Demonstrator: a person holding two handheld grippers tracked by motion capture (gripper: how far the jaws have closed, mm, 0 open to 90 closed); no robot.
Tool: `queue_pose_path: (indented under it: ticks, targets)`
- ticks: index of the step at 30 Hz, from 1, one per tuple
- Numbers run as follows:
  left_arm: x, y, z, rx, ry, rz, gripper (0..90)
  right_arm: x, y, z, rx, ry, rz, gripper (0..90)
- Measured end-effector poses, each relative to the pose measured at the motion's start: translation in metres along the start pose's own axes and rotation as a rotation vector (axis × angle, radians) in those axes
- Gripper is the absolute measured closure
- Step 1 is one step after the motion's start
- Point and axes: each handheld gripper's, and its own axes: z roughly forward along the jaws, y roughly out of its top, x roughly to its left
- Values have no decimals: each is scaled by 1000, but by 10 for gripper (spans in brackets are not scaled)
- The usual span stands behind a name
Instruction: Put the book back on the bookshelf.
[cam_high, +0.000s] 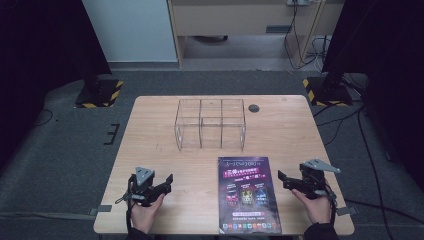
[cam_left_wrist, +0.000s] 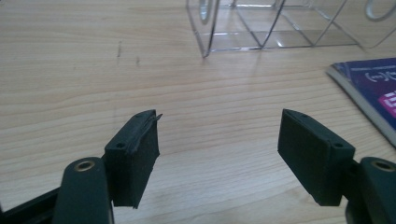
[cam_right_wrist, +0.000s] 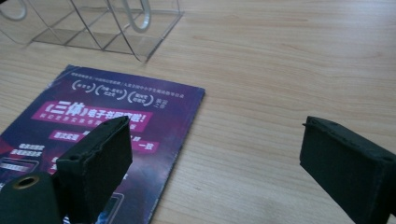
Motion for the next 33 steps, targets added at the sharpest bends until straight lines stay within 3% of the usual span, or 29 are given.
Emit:
queue_pose_path:
  ticks: [3, 12, 25, 33]
  targets:
    - [-8, 1, 1, -3, -21, 13, 286, 4, 1, 1, -1, 11, 8, 101]
    - [-32, 11, 6, -19, -59, 43, 288, 14, 1, 3, 0, 25, -34, 137]
    - [-80, 17, 26, 2, -117, 103, 310, 26, -2, 10, -4, 47, -65, 174]
    - [-98, 13, 37, 23, -137, 137, 320, 30, -7, 15, 12, 58, -74, 185]
